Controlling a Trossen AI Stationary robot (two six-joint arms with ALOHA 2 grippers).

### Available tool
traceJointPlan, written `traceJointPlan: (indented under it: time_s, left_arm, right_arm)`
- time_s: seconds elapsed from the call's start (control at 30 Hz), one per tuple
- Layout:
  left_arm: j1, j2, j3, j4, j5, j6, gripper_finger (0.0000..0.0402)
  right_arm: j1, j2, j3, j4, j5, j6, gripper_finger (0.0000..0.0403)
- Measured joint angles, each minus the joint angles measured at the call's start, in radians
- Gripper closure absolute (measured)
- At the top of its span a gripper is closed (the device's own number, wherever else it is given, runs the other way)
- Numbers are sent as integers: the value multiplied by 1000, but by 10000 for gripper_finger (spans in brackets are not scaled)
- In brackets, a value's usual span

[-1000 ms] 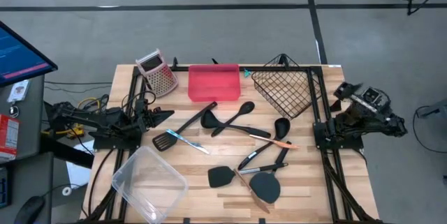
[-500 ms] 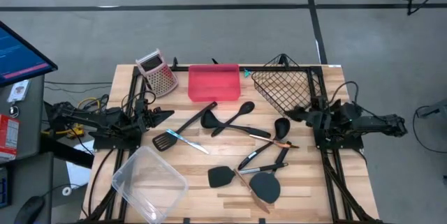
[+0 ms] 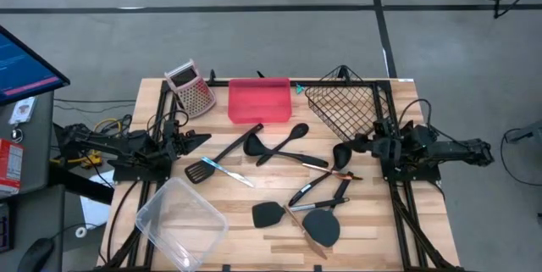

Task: Pick & Place Kitchen Items
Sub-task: Put the black ladle into the wire basket

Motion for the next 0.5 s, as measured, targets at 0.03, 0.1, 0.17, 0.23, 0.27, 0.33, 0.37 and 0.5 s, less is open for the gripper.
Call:
traceJointPlan:
  time_s: [0.03,0.1,0.17,0.23,0.27,0.33,0.37,0.5]
  left_arm:
    - [0,0,0,1,0,0,263]
    - [0,0,0,4,0,0,263]
    - [0,0,0,6,0,0,263]
    - [0,0,0,6,0,0,263]
    - [0,0,0,6,0,0,263]
    - [0,0,0,6,0,0,263]
    - [0,0,0,6,0,0,263]
    - [0,0,0,7,0,0,263]
  right_arm:
    - [0,0,0,6,-17,-18,3]
    - [0,0,0,45,-27,-66,3]
    - [0,0,0,93,-24,-96,3]
    - [0,-1,0,102,-26,-103,3]
    - [0,0,0,99,-23,-102,3]
    - [0,0,0,124,9,-84,3]
    - [0,0,0,142,30,-79,3]
    - [-1,0,13,178,98,-72,7]
